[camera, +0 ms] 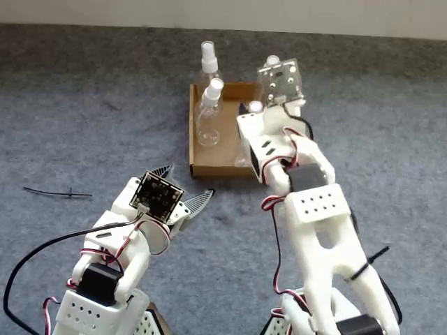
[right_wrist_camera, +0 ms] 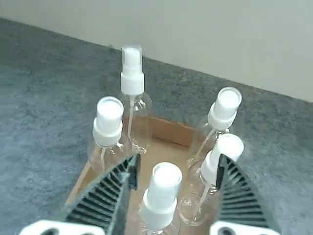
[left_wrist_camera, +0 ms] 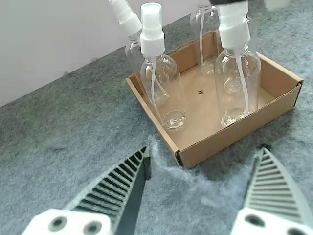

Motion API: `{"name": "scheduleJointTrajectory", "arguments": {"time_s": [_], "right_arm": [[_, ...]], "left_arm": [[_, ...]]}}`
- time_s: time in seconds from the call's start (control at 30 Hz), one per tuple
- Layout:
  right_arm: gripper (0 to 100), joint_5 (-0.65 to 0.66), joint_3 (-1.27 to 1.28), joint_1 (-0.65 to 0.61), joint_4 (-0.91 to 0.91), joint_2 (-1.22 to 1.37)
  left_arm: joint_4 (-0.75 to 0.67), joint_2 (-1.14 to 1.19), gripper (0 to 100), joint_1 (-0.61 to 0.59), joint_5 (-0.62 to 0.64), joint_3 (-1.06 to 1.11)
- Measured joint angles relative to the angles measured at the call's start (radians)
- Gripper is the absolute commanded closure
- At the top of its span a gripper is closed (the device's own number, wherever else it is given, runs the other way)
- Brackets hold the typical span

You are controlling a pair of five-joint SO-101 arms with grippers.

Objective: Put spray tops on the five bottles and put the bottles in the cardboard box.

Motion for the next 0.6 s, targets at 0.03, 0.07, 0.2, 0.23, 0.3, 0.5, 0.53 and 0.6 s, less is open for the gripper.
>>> {"name": "scheduleJointTrajectory", "arguments": {"time_s": [0.03, 0.07, 0.2, 0.23, 0.3, 0.5, 0.53, 0.6], "right_arm": [[80.0, 0.0, -0.037, 0.0, 0.055, -0.025], [80.0, 0.0, -0.069, 0.0, 0.107, -0.049], [80.0, 0.0, -0.129, 0.0, 0.267, -0.164], [80.3, 0.0, -0.129, 0.0, 0.304, -0.196], [83.0, 0.0, -0.11, 0.0, 0.376, -0.267], [97.2, 0.005, 0.149, 0.0, 0.459, -0.534], [98.8, 0.006, 0.212, 0.0, 0.46, -0.589], [99.5, 0.006, 0.339, 0.0, 0.46, -0.701]], "left_arm": [[0.0, 0.0, 71, 0.0, 0.0, 0.0], [0.0, 0.0, 71, 0.0, 0.0, 0.0], [0.0, 0.0, 71, -0.003, 0.0, 0.0], [0.0, 0.0, 71, -0.008, 0.0, 0.0], [0.0, 0.0, 71, -0.025, 0.0, 0.0], [0.0, 0.0, 71, -0.21, 0.0, 0.0], [0.0, 0.0, 71, -0.259, 0.0, 0.0], [0.0, 0.0, 71, -0.37, 0.0, 0.0]]}}
